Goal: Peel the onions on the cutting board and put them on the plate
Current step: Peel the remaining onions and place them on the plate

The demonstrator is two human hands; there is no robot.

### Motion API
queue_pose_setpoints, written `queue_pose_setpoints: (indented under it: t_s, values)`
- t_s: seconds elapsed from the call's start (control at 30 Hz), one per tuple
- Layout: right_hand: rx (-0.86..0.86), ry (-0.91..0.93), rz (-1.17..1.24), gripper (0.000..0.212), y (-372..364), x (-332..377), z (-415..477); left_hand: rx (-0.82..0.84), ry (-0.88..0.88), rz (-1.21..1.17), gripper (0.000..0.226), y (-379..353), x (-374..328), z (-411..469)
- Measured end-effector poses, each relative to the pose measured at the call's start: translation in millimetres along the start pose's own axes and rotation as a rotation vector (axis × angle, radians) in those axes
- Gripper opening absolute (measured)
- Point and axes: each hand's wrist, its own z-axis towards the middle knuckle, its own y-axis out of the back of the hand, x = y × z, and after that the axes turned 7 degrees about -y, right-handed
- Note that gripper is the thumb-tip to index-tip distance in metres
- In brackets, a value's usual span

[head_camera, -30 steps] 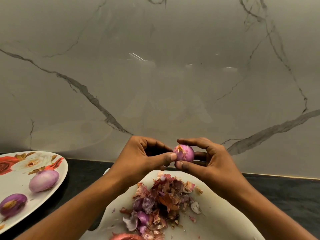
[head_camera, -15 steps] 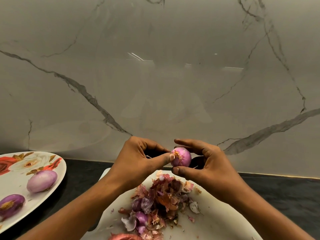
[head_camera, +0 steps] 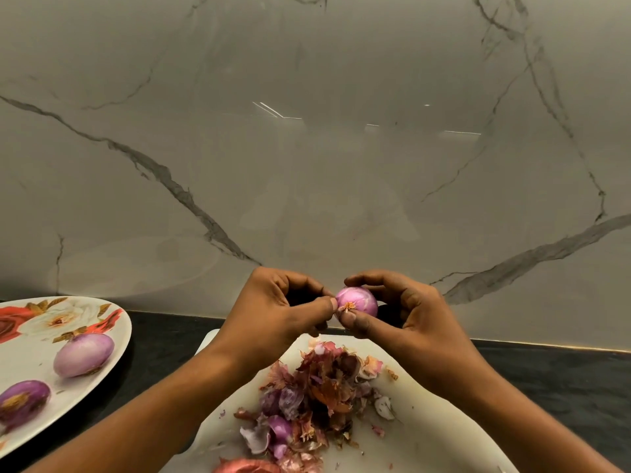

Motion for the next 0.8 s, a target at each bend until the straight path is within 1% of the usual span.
queue_pose_setpoints:
  t_s: [0.17, 0.3, 0.4, 0.53, 0.6, 0.63, 0.7, 0.73, 0.8]
  values:
    - [0.044, -0.112, 0.303, 0.044, -1, 6, 2, -0.073, 0.186, -0.378, 0.011, -3, -8, 1]
    - [0.076, -0.209, 0.509, 0.042, 1, 9, 1, -0.022, 0.301, -0.663, 0.028, -2, -8, 3]
    - [0.093, -0.263, 0.636, 0.040, 2, 12, 2, 0.017, 0.345, -0.779, 0.029, -1, -6, 3]
    - [0.112, -0.295, 0.766, 0.041, 2, 14, 3, 0.078, 0.356, -0.896, 0.022, 3, -5, 6]
    - [0.114, -0.327, 0.775, 0.037, 2, 15, 3, 0.113, 0.353, -0.894, 0.021, 4, -5, 6]
    - [0.110, -0.345, 0.742, 0.035, 2, 14, 3, 0.115, 0.357, -0.875, 0.019, 4, -5, 6]
    - [0.068, -0.346, 0.551, 0.034, 2, 11, 3, 0.073, 0.379, -0.808, 0.014, 2, -5, 6]
    - [0.043, -0.334, 0.441, 0.035, 3, 10, 3, 0.044, 0.386, -0.768, 0.016, 1, -5, 7]
    - [0.014, -0.306, 0.332, 0.034, 3, 9, 3, -0.001, 0.392, -0.671, 0.039, -1, -4, 7]
